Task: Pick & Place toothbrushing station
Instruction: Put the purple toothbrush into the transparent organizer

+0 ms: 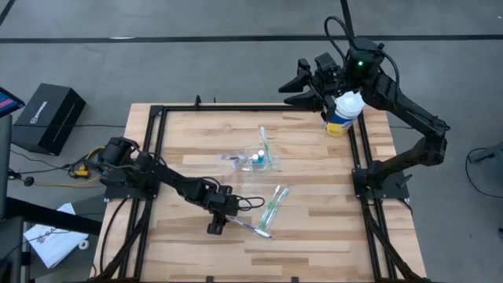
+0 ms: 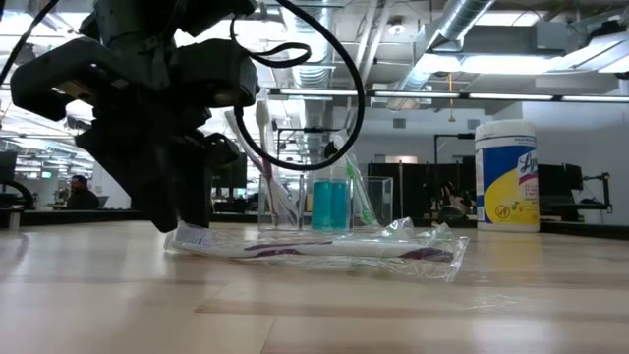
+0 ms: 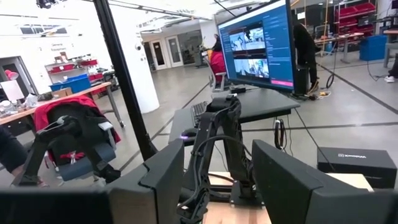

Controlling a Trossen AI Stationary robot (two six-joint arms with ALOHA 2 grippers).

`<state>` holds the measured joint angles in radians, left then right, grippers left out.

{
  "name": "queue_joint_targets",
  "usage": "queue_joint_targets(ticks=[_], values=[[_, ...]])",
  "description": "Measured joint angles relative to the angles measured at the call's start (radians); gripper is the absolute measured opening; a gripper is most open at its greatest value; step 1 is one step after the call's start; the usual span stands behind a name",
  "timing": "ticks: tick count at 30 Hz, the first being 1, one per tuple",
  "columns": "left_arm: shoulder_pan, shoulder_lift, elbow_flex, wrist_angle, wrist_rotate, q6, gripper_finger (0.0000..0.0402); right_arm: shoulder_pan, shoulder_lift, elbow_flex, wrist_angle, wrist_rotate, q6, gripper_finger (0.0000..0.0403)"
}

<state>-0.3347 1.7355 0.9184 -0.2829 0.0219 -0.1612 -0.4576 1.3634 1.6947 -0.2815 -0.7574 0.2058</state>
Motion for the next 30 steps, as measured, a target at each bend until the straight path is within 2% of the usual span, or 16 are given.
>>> queue_joint_targets(ticks=[9,18,21,24,30], values=[[0.000,0.000,0.000,0.010,0.000,0.000,0.0105,0.000,0.000,0.000,0.000,0.000,-0.003,0.0179],[0.001,0.000,0.000,0.015,0.063,-0.001,0.0011,0.000,0.000,0.000,0.000,-0.001,-0.004,0.0179],[0.001,0.000,0.000,0.015,0.067,-0.020,0.0004,0.000,0.000,0.000,0.000,-0.001,-0.004,0.0179],[0.001,0.000,0.000,0.015,0.113,-0.067,0.0002,0.000,0.000,0.000,0.000,-0.003,-0.005,0.0179],[0.001,-0.044,0.000,-0.001,0.196,-0.229,0.0001,0.000,0.000,0.000,0.000,-0.004,-0.006,0.0179]])
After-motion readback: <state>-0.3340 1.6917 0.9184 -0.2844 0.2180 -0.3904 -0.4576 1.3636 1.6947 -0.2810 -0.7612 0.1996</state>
